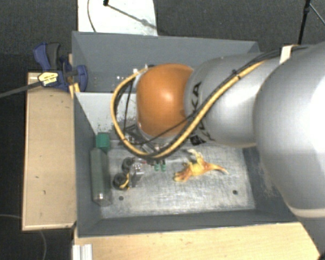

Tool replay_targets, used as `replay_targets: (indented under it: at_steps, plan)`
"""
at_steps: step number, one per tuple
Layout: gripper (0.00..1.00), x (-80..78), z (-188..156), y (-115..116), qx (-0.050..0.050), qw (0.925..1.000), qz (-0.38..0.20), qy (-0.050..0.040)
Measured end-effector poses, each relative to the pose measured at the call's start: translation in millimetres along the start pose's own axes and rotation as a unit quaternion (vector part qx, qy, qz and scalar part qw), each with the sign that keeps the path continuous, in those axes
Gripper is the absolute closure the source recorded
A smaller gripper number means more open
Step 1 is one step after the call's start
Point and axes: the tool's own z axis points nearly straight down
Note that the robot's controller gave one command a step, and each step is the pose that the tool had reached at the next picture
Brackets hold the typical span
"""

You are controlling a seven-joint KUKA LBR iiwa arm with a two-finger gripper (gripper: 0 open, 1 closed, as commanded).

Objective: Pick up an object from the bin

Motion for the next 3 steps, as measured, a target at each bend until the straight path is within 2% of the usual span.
replay_targets:
  at_steps: [1, 2, 3]
  plan:
    - [1.0, 18.5, 68.6, 12.8, 0.0, 0.98, 0.199, 0.002]
    - [1.0, 18.4, 68.6, 12.8, 0.0, 0.9798, 0.2, 0.002]
    - [1.0, 3.8, 68.9, 17.4, 0.001, 0.9835, 0.181, 0.0049]
